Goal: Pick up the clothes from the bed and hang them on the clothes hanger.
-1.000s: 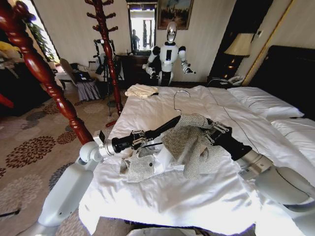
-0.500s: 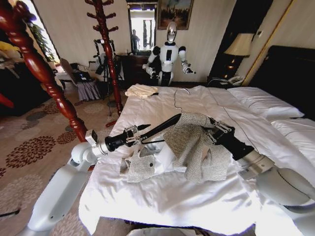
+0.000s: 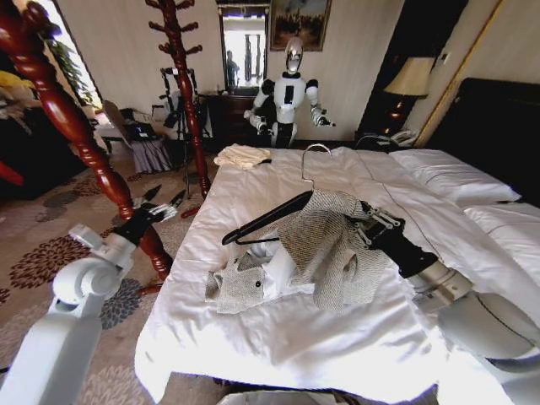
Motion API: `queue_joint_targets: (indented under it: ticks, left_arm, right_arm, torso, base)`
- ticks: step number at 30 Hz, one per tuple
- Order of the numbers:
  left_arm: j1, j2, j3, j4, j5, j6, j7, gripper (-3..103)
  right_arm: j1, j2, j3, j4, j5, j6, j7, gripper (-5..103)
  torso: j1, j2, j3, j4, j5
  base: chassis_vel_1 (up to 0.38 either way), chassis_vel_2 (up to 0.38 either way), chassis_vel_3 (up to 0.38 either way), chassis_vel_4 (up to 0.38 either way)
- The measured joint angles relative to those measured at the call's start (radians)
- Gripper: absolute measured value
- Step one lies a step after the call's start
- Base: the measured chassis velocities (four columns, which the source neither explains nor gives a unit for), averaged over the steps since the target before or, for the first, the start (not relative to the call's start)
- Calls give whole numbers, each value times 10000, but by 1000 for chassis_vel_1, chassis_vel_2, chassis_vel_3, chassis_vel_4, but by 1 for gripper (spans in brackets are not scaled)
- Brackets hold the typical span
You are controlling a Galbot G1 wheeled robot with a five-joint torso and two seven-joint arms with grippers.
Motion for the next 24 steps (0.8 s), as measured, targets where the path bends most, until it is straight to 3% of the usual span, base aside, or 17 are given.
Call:
queue_joint_targets:
  ticks: [3, 6, 7, 11, 13, 16, 19, 24]
  left_arm:
    - [760, -200, 291, -237, 206, -134, 251, 100]
    - [1069, -406, 805, -499, 764, -348, -65, 100]
    - [1223, -645, 1270, -763, 1659, -693, -362, 100]
    - [1982, -1328, 2126, -1699, 2966, -1170, -424, 100]
    - [2144, -1420, 2158, -1858, 3072, -1277, -419, 100]
    - [2760, -1637, 1956, -2306, 3838, -2120, 166, 100]
    - [2987, -1633, 2016, -2359, 4092, -2311, 329, 100]
    - [3162, -1723, 2715, -1875, 5571, -2554, -166, 100]
  right_arm:
    - [-43, 9, 0, 87, 201, 2, 24, 24]
    - [-49, 32, 1, 172, 301, 1, 43, 24]
    - [-48, 61, 0, 233, 348, -4, 45, 24]
    - [-69, 68, -2, 251, 366, -16, 47, 24]
    - [-66, 74, 2, 244, 370, -17, 48, 24]
    - [-54, 121, 5, 183, 382, -18, 48, 24]
    - [-42, 129, 2, 169, 383, -17, 49, 24]
    - [83, 115, -47, 236, 596, -47, 51, 24]
  torso:
    - [0, 0, 0, -2, 6]
    - [0, 0, 0, -3, 4]
    - [0, 0, 0, -8, 5]
    - [1, 0, 0, -5, 6]
    - [0, 0, 0, -4, 7]
    - [0, 0, -1, -3, 8]
    - [0, 0, -1, -3, 9]
    - [0, 0, 1, -4, 6]
  base:
    - [0, 0, 0, 0]
    - [0, 0, 0, 0]
    - [0, 0, 0, 0]
    - [0, 0, 0, 0]
    - [0, 0, 0, 0]
    - [0, 0, 0, 0]
    - [0, 0, 0, 0]
    - [0, 0, 0, 0]
